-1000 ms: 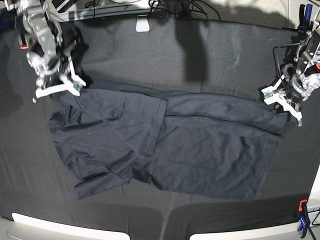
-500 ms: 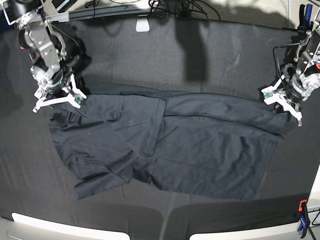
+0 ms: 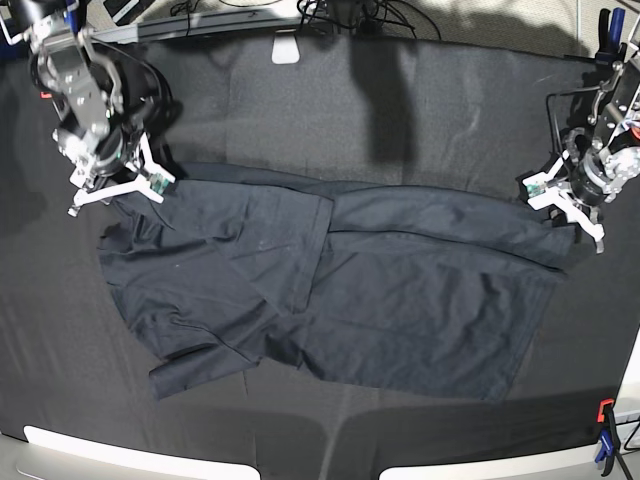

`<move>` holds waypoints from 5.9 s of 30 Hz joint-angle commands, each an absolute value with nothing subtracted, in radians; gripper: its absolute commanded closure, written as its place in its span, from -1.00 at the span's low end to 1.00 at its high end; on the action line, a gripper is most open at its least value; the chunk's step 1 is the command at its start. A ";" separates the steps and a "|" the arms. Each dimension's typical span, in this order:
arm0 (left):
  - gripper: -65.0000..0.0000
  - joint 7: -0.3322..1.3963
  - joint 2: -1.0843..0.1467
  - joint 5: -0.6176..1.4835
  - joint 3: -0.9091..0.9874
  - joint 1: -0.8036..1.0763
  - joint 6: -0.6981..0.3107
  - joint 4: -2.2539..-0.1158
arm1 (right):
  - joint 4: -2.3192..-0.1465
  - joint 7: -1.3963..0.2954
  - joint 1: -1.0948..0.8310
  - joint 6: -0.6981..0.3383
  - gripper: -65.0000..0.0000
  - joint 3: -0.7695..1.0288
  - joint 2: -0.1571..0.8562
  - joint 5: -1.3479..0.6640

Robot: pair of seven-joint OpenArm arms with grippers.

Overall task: Layout the t-shirt on the table in an organized manner, then fold the t-shirt properly
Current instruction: 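Grasp the shirt's collar-side corners with both grippers, then lift the collar side with both grippers and pull it away from the hem, then move both grippers to the shirt's hem corners and grasp them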

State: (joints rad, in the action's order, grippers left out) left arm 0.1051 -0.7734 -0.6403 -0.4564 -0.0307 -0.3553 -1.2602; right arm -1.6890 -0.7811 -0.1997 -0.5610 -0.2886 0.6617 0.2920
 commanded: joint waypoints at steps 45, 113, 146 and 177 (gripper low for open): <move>1.00 0.171 -1.095 -0.417 -0.451 0.381 -0.377 -1.566 | -2.043 -0.681 -0.713 -0.698 1.00 -0.033 0.871 0.316; 0.22 0.222 -0.548 0.350 0.136 -0.494 -0.559 -0.815 | -1.856 -0.537 -0.130 -0.606 0.00 0.279 0.377 -0.356; 0.32 -0.076 -0.383 -0.001 0.136 -0.845 -0.445 -0.058 | -1.856 -0.651 -0.127 -0.605 0.00 0.278 0.377 -0.404; 1.00 -0.039 -0.386 0.001 0.136 -0.845 -0.441 -0.059 | -0.780 -0.920 0.741 -0.542 -0.10 -0.033 0.382 -0.268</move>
